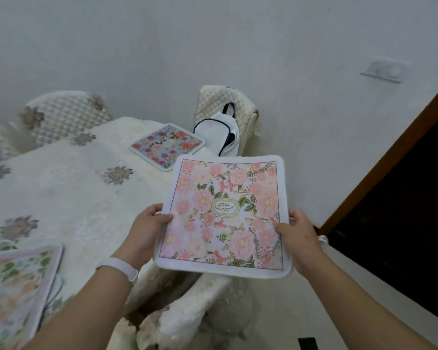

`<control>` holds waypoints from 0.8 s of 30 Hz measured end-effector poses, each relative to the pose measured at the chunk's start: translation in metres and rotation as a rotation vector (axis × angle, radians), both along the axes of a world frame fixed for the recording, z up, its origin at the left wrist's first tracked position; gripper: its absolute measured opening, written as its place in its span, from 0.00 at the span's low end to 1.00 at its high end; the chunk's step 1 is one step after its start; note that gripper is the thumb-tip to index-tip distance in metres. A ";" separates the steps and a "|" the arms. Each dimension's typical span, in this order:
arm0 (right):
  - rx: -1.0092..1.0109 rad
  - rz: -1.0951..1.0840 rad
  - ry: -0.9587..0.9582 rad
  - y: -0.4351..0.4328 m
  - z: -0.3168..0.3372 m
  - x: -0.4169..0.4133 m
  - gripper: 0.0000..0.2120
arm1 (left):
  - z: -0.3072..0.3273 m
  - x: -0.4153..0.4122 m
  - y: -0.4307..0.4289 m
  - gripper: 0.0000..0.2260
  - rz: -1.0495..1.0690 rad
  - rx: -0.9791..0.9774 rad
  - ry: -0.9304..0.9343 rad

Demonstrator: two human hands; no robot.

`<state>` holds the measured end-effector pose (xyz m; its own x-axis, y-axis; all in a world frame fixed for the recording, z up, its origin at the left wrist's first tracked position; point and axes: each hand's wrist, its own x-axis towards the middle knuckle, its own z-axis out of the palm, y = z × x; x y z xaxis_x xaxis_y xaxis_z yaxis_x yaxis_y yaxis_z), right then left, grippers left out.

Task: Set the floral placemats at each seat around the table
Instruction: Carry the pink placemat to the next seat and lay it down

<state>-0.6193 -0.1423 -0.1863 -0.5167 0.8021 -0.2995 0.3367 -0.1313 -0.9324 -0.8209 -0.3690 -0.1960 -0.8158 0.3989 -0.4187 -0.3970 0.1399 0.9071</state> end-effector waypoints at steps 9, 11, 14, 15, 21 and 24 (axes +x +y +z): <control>-0.016 0.286 -0.045 0.028 -0.031 -0.125 0.09 | -0.029 -0.048 -0.020 0.07 0.262 -0.089 -0.043; -0.030 0.354 -0.048 0.034 -0.041 -0.151 0.09 | -0.039 -0.056 -0.021 0.07 0.317 -0.111 -0.055; -0.055 0.468 -0.112 0.047 -0.063 -0.192 0.09 | -0.050 -0.062 -0.016 0.07 0.434 -0.176 -0.066; -0.049 0.511 -0.144 0.050 -0.069 -0.205 0.09 | -0.053 -0.061 -0.013 0.07 0.467 -0.201 -0.072; -0.043 0.744 -0.220 0.073 -0.098 -0.272 0.10 | -0.073 -0.061 0.006 0.07 0.618 -0.224 -0.129; -0.027 0.830 -0.256 0.075 -0.116 -0.292 0.10 | -0.092 -0.053 0.013 0.09 0.711 -0.201 -0.199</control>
<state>-0.9112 -0.0670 -0.3024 -0.8456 0.1865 -0.5002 0.5325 0.2287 -0.8149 -0.8736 -0.3556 -0.2877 -0.7494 -0.2935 -0.5935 -0.6064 -0.0556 0.7932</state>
